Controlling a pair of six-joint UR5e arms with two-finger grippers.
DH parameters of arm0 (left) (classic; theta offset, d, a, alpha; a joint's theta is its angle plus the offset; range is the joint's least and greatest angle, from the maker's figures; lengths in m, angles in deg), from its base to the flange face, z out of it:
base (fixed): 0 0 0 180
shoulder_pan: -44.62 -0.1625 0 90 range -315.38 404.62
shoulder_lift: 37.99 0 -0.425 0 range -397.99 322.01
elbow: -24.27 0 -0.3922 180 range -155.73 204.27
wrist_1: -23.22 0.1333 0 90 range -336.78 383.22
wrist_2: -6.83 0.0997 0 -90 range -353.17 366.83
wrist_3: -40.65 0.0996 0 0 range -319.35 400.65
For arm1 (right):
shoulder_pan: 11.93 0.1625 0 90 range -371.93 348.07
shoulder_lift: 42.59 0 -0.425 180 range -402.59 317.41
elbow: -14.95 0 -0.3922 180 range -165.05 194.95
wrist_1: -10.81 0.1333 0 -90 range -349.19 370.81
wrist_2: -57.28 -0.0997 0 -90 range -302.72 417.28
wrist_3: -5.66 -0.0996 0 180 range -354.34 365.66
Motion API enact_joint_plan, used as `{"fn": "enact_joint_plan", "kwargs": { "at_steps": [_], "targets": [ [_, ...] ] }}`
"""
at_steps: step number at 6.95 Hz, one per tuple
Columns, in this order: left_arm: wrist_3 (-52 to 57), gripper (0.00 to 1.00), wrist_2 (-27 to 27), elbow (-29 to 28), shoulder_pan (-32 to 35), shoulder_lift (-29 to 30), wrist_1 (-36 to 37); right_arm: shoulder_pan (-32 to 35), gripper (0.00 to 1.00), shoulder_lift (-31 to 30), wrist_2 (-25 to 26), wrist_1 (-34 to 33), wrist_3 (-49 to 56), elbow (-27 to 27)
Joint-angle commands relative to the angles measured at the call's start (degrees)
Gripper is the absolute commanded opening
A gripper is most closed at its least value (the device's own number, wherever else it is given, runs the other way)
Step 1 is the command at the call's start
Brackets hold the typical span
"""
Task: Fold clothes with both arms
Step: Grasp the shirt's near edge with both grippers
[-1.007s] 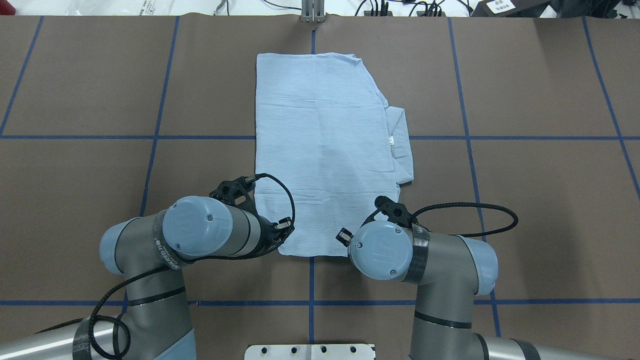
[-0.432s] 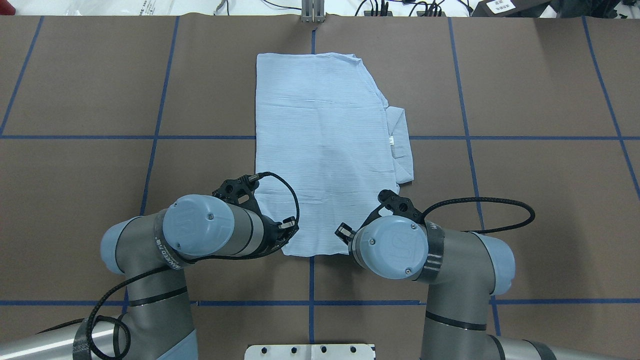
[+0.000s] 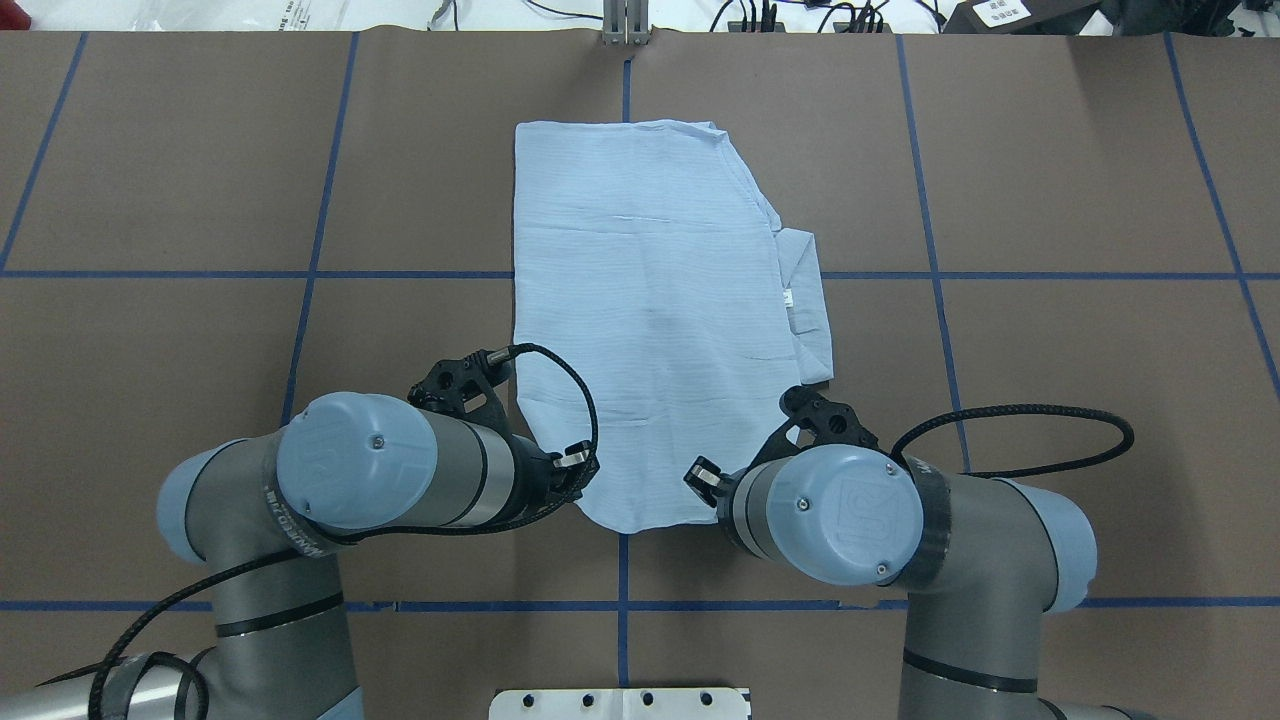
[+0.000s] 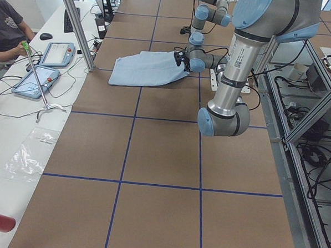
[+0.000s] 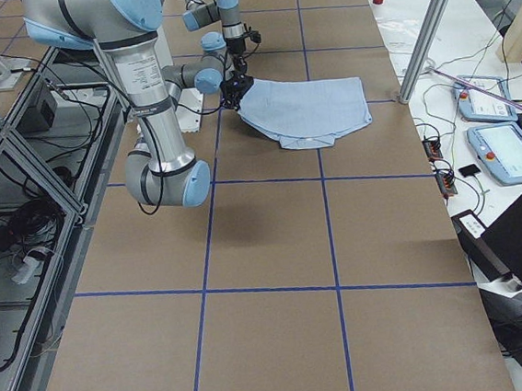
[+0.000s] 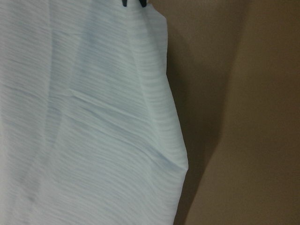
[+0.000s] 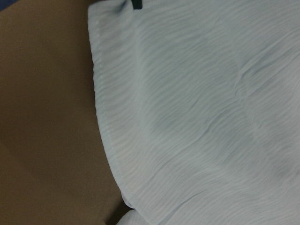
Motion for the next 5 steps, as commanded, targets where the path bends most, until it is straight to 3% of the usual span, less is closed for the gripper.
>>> {"fn": "enact_joint_plan", "kwargs": {
  "at_steps": [1,3,5],
  "targets": [
    [-0.6,0.00,-2.3,8.0,-2.5,-0.2,6.9,-1.9,0.00,-0.5,-1.0,-0.1,0.3,-4.0],
    [-0.6,0.00,-4.4,13.0,-5.2,-0.2,13.5,-2.6,0.00,-2.7,-4.5,-0.2,0.5,-9.7],
    [-0.5,0.00,-4.4,12.8,-5.2,-0.5,13.7,-2.5,0.00,-3.4,-5.7,-0.1,0.8,-10.0]
  ]
}}
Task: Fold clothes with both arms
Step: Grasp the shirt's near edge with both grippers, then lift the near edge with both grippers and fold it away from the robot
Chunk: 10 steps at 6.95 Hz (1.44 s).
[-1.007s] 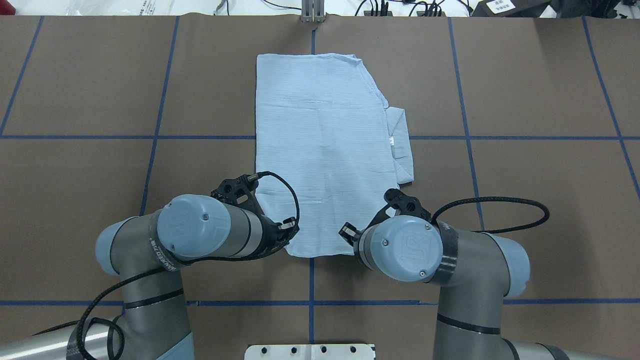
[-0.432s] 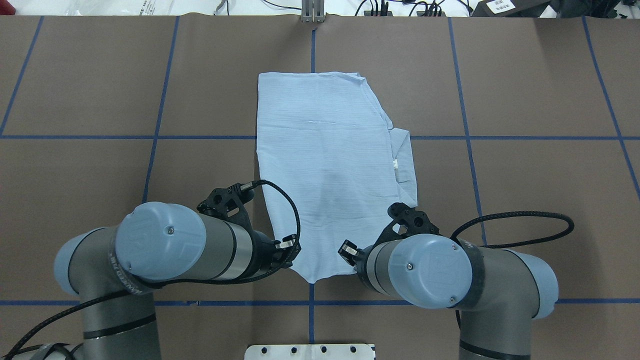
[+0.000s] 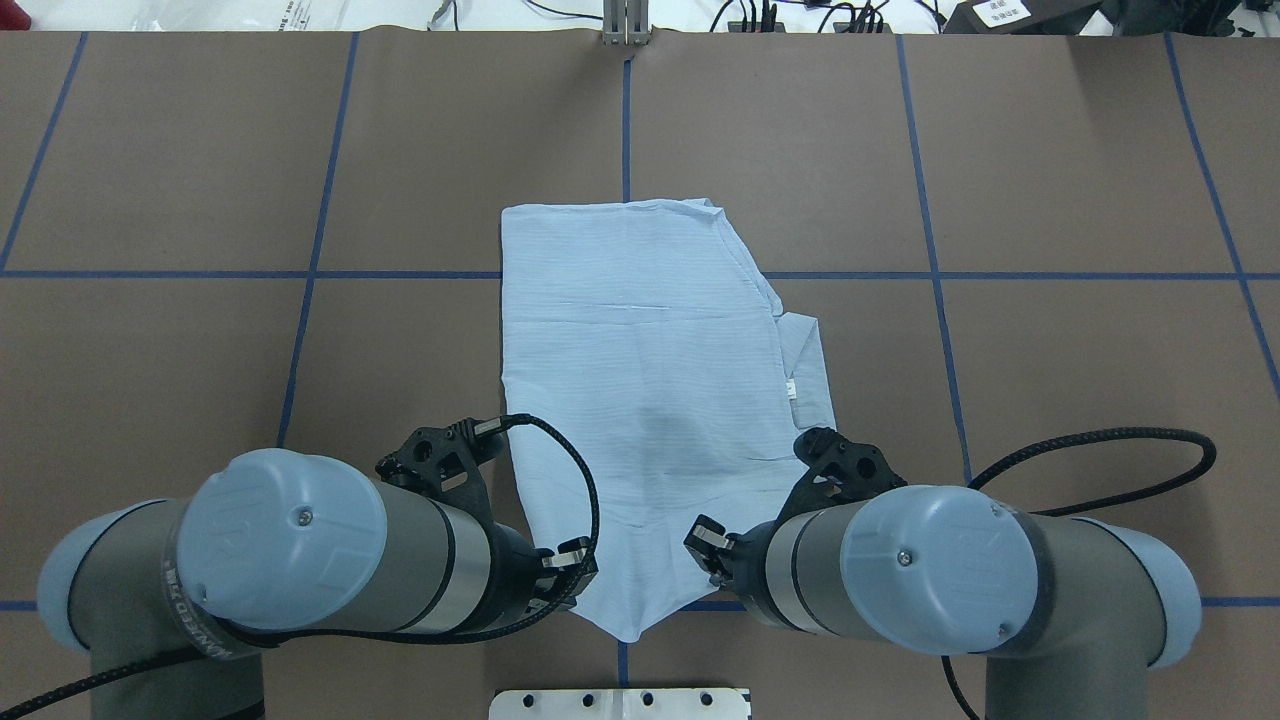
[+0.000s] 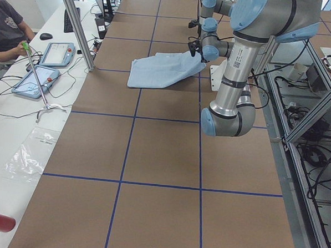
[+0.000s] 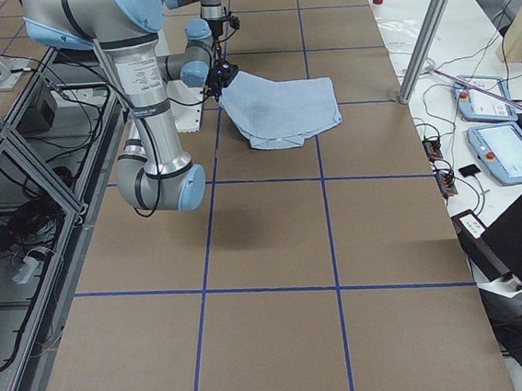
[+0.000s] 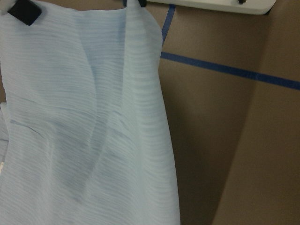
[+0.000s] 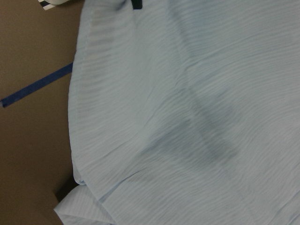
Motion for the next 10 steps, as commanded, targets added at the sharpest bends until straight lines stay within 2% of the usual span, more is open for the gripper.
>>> {"fn": "enact_joint_plan", "kwargs": {
  "at_steps": [1,3,5,8,10],
  "targets": [
    [0.3,0.00,-0.1,-0.4,1.3,-0.1,0.5,2.5,0.00,0.1,-1.0,0.1,3.4,1.2],
    [0.9,0.00,-0.4,-3.1,8.9,0.9,-0.3,8.1,0.00,1.5,-2.2,0.6,6.5,5.2],
    [0.9,0.00,-0.4,-10.9,14.1,2.0,-7.4,13.1,0.00,5.2,-3.2,0.7,10.2,10.7],
    [0.9,0.00,-0.3,-19.7,17.2,4.5,-13.6,19.7,0.00,11.4,-3.3,0.7,15.3,20.7],
    [1.0,0.00,-0.4,-21.4,19.2,4.6,-15.2,22.3,0.00,14.2,-3.2,0.9,16.9,23.8]
  ]
}}
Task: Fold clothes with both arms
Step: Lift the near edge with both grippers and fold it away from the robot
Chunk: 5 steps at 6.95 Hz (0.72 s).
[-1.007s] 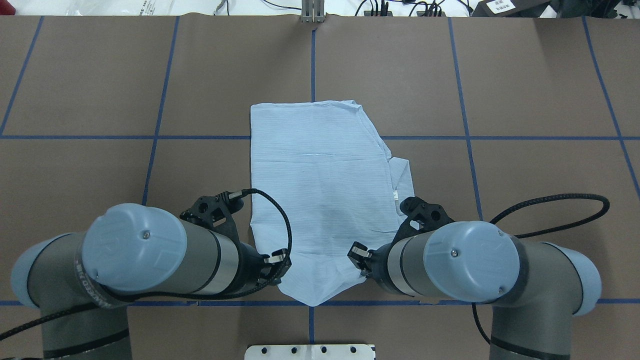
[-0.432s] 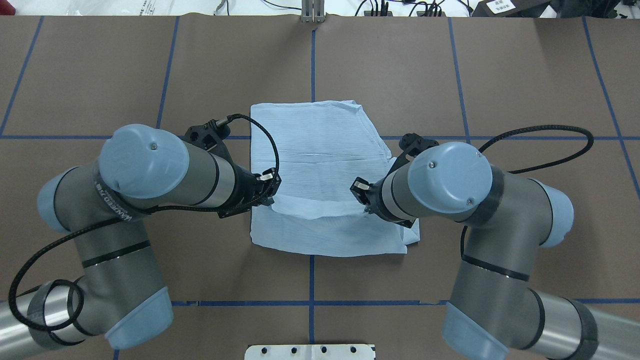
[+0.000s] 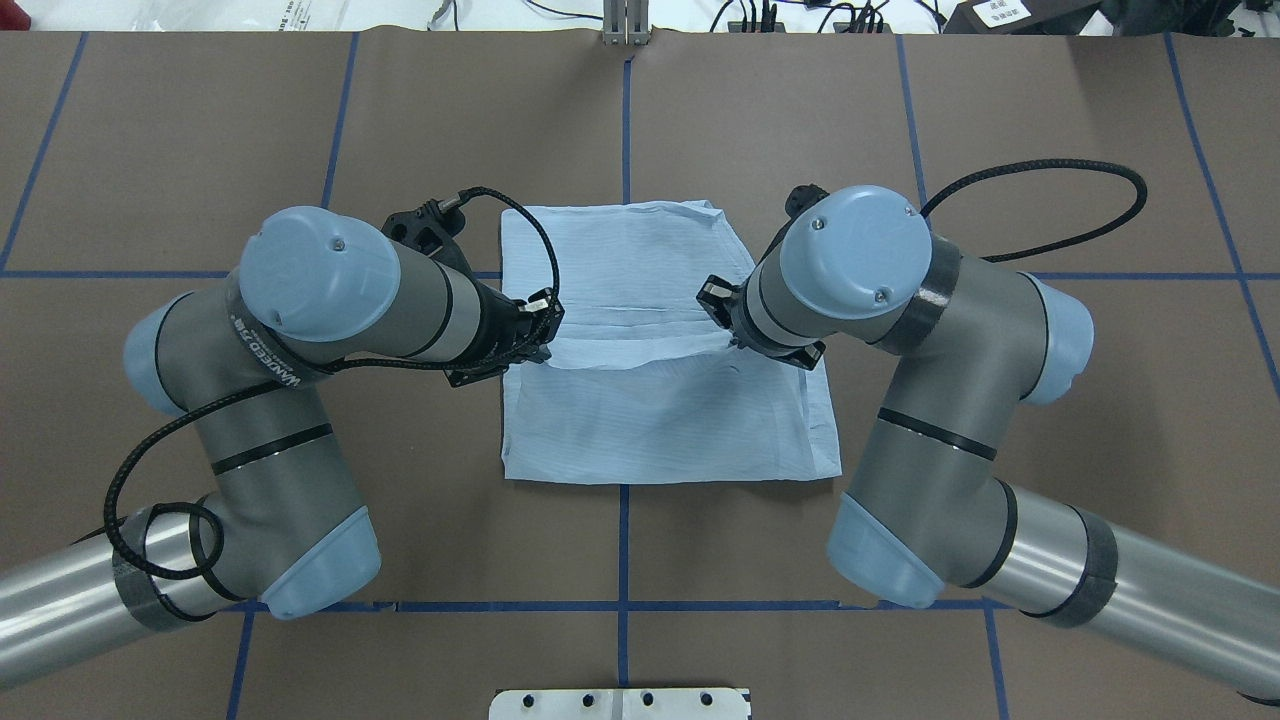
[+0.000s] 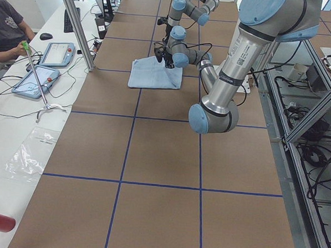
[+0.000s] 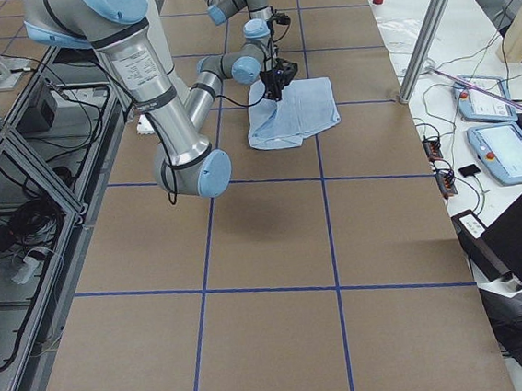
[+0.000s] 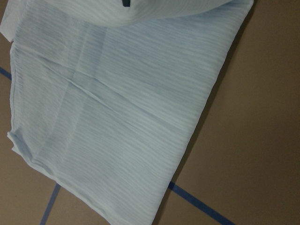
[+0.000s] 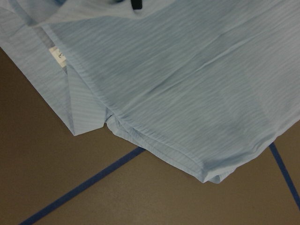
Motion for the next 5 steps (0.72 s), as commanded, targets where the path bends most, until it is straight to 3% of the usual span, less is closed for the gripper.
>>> {"fn": "enact_joint_plan", "kwargs": {
  "at_steps": [1,3,5],
  "targets": [
    [0.4,0.00,-0.1,-1.5,2.5,0.5,-1.2,2.8,0.00,4.5,0.0,0.1,2.8,6.0],
    [1.5,0.00,-0.4,-6.8,5.1,4.0,-2.7,4.5,0.00,7.9,-0.1,0.1,4.7,10.9],
    [1.5,0.00,-0.3,-10.3,5.6,4.4,-5.7,5.1,0.00,9.2,-0.1,6.3,4.9,16.4]
  ]
}}
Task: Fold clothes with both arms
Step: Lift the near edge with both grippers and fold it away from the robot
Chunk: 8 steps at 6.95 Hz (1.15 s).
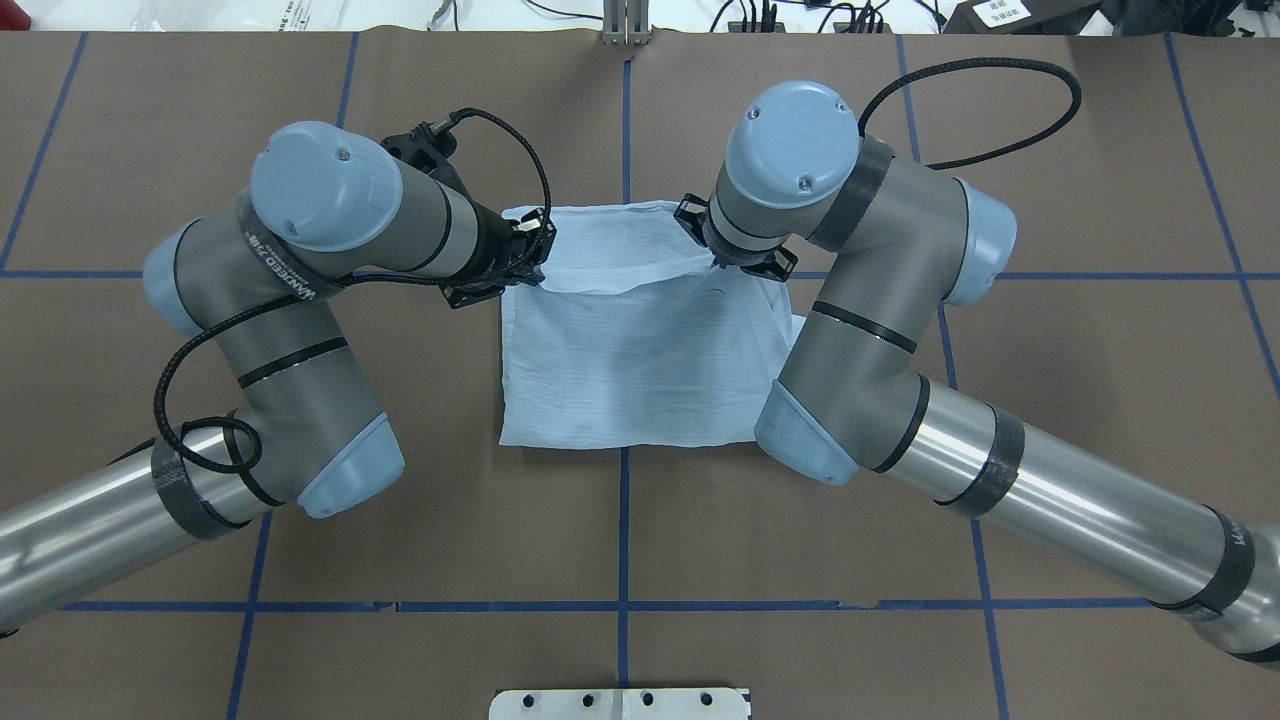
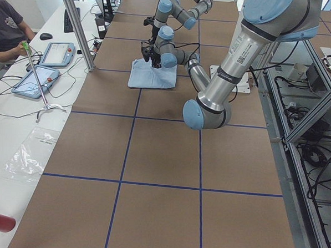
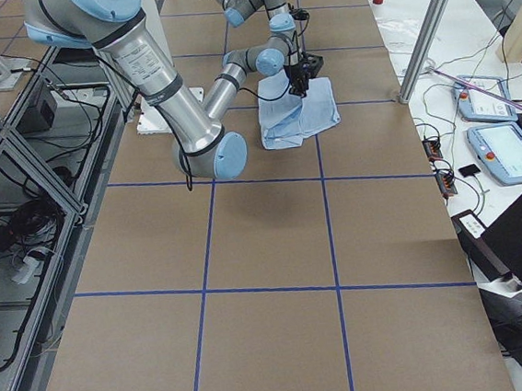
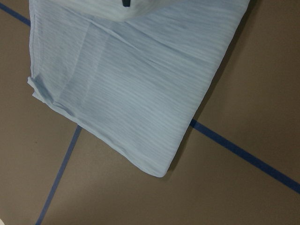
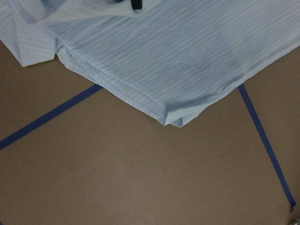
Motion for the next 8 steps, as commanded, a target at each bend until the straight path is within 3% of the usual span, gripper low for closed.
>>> {"fn": "enact_joint_plan", "kwargs": {
  "at_steps": [1,4,6,8],
  "targets": [
    [0.0,0.00,0.0,-2.3,0.4,0.4,-1.3,0.8,0.00,1.1,-0.2,4.5,0.8,4.7],
    [0.2,0.00,0.0,-3.4,1.6,0.4,-1.3,1.4,0.00,4.1,-1.1,4.7,2.3,8.9],
    [1.5,0.00,0.1,-5.3,2.1,0.8,-2.1,1.4,0.00,7.0,-1.1,11.6,2.1,15.5],
    [1.5,0.00,0.1,-9.3,2.7,1.9,-5.5,2.2,0.00,8.0,-1.1,12.7,2.2,16.9]
  ]
}}
